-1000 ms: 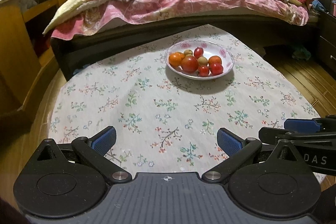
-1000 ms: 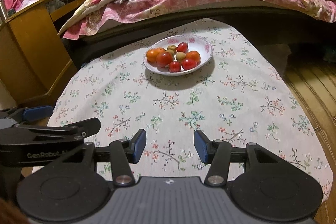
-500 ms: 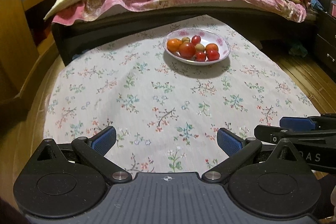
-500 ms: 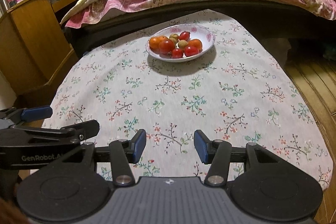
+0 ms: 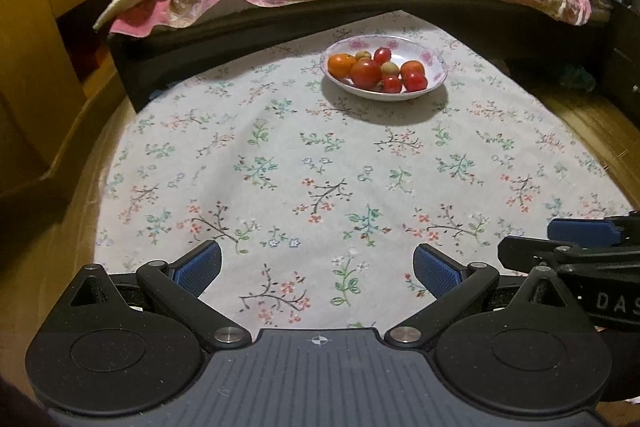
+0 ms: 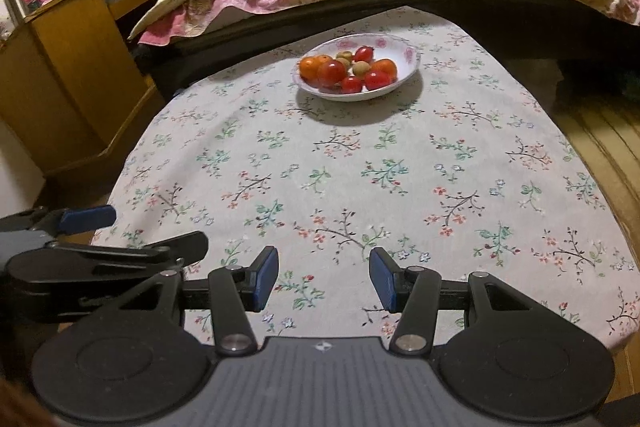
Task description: Organize fruits
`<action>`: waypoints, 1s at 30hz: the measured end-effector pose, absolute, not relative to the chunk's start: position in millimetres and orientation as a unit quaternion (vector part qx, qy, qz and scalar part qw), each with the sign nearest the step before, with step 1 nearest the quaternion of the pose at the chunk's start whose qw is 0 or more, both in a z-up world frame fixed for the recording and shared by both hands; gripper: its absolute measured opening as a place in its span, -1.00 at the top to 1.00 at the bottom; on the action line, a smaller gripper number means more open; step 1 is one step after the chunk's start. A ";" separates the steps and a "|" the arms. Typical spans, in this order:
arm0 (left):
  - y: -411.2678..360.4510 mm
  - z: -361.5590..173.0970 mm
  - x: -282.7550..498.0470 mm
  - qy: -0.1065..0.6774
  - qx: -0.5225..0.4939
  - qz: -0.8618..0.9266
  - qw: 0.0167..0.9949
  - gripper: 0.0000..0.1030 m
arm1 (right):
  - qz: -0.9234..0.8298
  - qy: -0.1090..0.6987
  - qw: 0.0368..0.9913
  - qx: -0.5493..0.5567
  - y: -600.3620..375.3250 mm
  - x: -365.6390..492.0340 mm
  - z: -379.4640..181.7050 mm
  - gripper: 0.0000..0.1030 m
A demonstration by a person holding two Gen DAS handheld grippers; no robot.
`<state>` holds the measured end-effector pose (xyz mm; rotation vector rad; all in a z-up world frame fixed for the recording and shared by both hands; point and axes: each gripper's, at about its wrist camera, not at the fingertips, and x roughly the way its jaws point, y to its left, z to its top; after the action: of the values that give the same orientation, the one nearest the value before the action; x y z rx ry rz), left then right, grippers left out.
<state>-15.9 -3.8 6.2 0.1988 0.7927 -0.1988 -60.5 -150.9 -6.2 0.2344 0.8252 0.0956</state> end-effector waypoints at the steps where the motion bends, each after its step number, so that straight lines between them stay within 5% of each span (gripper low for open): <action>1: -4.8 6.6 -16.7 0.383 0.102 -0.093 0.913 -1.00 | 0.046 0.400 0.908 0.112 -150.2 -61.0 -6.4 -0.01; 30: -0.2 6.9 -18.8 0.384 0.087 -0.096 0.914 -0.99 | 0.045 0.402 0.906 0.121 -153.2 -62.5 -9.5 -0.01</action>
<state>-18.8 -0.2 6.9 0.1801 0.7901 -0.1970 -62.5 -153.2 -9.5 0.2496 0.8307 0.0932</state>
